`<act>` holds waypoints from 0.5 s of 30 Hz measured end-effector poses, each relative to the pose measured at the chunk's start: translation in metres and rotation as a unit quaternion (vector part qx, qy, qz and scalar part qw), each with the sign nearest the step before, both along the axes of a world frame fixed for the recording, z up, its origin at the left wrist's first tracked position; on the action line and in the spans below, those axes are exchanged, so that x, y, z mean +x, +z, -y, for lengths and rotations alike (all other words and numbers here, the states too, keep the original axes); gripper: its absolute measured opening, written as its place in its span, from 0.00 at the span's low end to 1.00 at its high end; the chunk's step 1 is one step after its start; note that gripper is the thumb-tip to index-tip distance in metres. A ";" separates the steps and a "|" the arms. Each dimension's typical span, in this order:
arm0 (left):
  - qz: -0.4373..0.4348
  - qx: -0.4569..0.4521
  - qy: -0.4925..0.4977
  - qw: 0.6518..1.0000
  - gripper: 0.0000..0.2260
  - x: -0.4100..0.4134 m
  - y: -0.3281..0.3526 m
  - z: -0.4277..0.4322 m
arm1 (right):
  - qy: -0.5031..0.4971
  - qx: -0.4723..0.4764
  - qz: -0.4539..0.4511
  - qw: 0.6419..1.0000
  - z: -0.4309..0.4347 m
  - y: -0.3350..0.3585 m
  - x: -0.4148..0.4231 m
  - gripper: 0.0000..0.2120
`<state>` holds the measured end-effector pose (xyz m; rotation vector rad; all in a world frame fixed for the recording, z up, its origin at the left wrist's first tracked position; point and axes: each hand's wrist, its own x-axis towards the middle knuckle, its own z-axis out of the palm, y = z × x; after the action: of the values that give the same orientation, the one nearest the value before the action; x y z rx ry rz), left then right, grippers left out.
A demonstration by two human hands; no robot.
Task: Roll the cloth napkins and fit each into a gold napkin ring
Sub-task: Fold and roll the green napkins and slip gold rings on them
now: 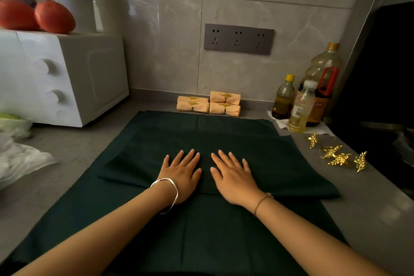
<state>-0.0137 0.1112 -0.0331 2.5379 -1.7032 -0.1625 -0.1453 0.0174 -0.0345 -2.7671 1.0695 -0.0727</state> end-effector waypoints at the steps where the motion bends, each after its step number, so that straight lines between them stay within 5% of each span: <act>1: -0.001 -0.003 0.006 1.000 0.24 0.003 -0.001 -0.002 | -0.008 0.001 -0.003 1.000 0.004 0.000 -0.006 0.25; 15: 0.005 0.003 0.106 0.994 0.28 0.058 0.000 -0.031 | -0.136 0.005 -0.008 0.991 0.067 0.002 -0.115 0.30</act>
<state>0.0439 0.1420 -0.0332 2.7054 -1.4237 -0.1399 -0.2604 -0.0496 -0.0321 -2.5989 1.4417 -0.0797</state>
